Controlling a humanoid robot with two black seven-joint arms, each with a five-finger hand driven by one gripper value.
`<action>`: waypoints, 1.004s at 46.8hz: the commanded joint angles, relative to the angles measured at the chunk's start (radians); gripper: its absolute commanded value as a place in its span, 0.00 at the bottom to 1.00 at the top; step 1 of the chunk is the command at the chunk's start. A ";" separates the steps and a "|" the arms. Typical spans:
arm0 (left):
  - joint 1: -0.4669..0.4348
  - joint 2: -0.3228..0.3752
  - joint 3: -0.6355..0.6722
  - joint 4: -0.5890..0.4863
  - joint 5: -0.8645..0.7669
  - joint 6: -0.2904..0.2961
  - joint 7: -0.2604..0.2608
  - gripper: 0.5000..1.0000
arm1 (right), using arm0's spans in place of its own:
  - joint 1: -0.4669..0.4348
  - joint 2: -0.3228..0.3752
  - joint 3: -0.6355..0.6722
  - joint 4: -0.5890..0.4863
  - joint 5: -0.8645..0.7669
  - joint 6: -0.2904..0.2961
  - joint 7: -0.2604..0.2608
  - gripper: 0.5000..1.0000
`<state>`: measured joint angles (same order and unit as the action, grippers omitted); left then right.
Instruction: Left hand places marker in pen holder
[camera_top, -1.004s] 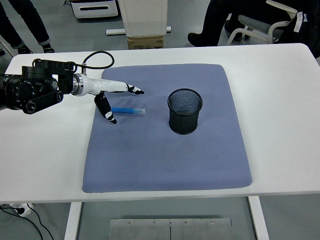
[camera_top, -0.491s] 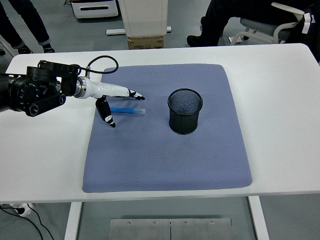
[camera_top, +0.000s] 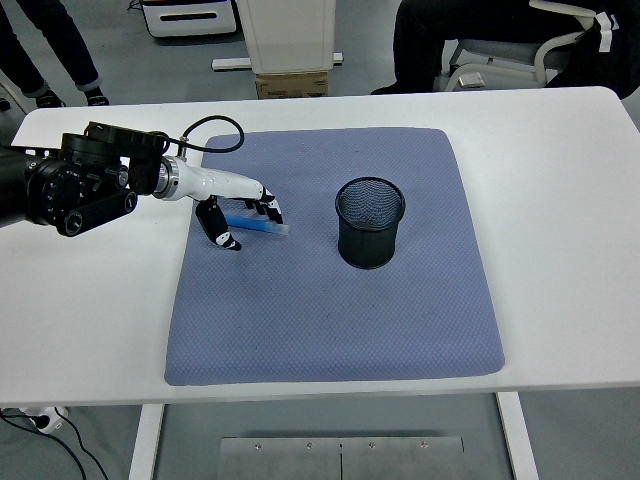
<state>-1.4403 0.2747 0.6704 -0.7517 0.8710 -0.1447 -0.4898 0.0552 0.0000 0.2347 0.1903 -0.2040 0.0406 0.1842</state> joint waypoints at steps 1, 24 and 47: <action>0.001 -0.002 0.000 0.000 0.002 0.004 0.004 0.51 | 0.000 0.000 0.000 0.000 0.000 0.001 0.000 1.00; 0.003 -0.012 0.000 0.002 0.020 0.007 0.024 0.22 | 0.000 0.000 0.000 -0.002 0.000 0.001 0.000 1.00; 0.006 -0.012 0.000 0.005 0.022 0.005 0.024 0.03 | 0.000 0.000 0.000 0.000 0.000 0.001 0.000 1.00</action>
<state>-1.4341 0.2610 0.6701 -0.7472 0.8928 -0.1381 -0.4662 0.0552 0.0000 0.2345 0.1902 -0.2040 0.0405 0.1838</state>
